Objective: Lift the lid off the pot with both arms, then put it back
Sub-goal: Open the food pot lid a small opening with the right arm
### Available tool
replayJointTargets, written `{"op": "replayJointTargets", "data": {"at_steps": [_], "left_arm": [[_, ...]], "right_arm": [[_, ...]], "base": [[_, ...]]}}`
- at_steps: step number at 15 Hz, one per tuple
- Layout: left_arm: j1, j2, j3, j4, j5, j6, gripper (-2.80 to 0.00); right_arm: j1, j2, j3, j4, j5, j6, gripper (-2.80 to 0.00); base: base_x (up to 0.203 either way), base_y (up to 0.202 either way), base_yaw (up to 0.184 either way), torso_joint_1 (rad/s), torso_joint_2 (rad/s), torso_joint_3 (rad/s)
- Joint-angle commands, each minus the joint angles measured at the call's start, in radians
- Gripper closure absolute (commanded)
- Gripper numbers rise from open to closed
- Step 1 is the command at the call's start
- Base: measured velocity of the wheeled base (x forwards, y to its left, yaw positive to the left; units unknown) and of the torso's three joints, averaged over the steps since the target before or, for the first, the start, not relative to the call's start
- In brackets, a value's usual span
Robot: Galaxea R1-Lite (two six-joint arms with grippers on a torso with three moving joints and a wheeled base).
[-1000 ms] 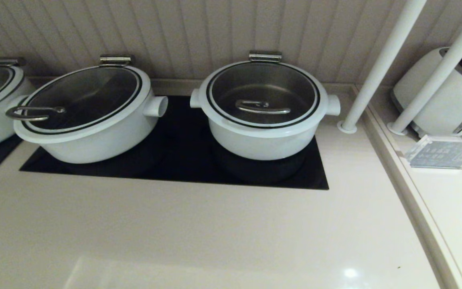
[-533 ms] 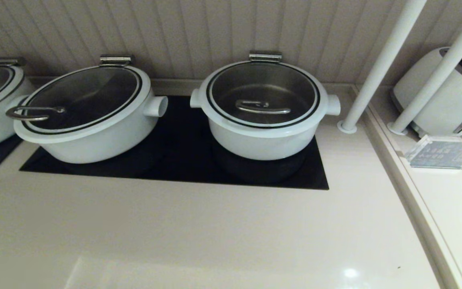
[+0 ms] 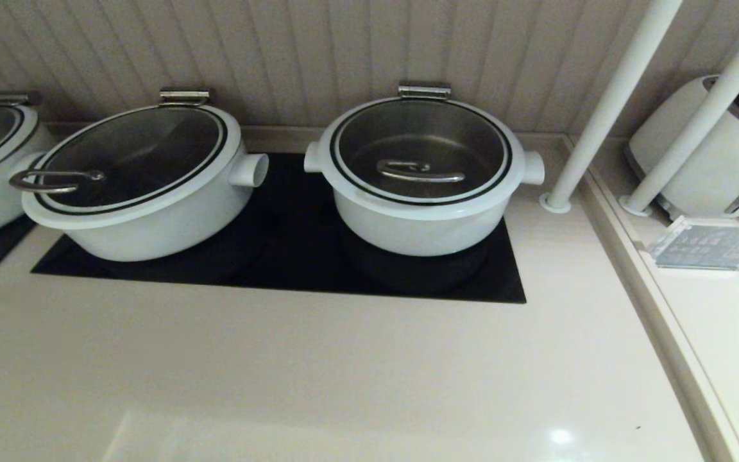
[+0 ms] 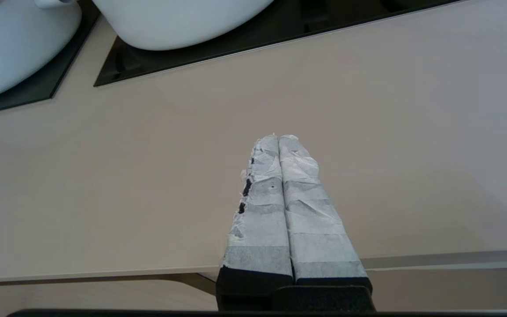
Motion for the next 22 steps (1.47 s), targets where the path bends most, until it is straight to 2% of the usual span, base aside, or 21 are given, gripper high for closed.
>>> {"op": "replayJointTargets", "data": {"at_steps": [1, 4, 6, 10, 13, 18, 22], "left_arm": [[0.000, 0.000, 0.000, -0.001, 0.000, 0.001, 0.00], [0.000, 0.000, 0.000, -0.001, 0.000, 0.001, 0.00], [0.000, 0.000, 0.000, -0.001, 0.000, 0.001, 0.00], [0.000, 0.000, 0.000, -0.001, 0.000, 0.001, 0.00], [0.000, 0.000, 0.000, -0.001, 0.000, 0.001, 0.00], [0.000, 0.000, 0.000, -0.001, 0.000, 0.001, 0.00], [0.000, 0.000, 0.000, -0.001, 0.000, 0.001, 0.00]], "right_arm": [[0.003, 0.077, -0.036, -0.001, 0.014, 0.000, 0.00], [0.006, 0.175, -0.094, -0.016, 0.075, -0.001, 0.00], [0.007, 0.242, -0.136, -0.042, 0.189, -0.008, 0.00], [0.007, 0.310, -0.205, -0.049, 0.362, -0.020, 0.00], [0.007, 0.435, -0.242, -0.094, 0.405, -0.036, 0.00], [0.011, 0.739, -0.244, -0.373, 0.486, -0.055, 0.00], [0.143, 0.959, -0.251, -0.605, 0.507, -0.044, 0.00]], "base": [[0.000, 0.000, 0.000, 0.000, 0.00, 0.000], [0.000, 0.000, 0.000, 0.000, 0.00, 0.000], [0.000, 0.000, 0.000, 0.000, 0.00, 0.000], [0.000, 0.000, 0.000, 0.000, 0.00, 0.000], [0.000, 0.000, 0.000, 0.000, 0.00, 0.000], [0.000, 0.000, 0.000, 0.000, 0.00, 0.000], [0.000, 0.000, 0.000, 0.000, 0.00, 0.000]]}}
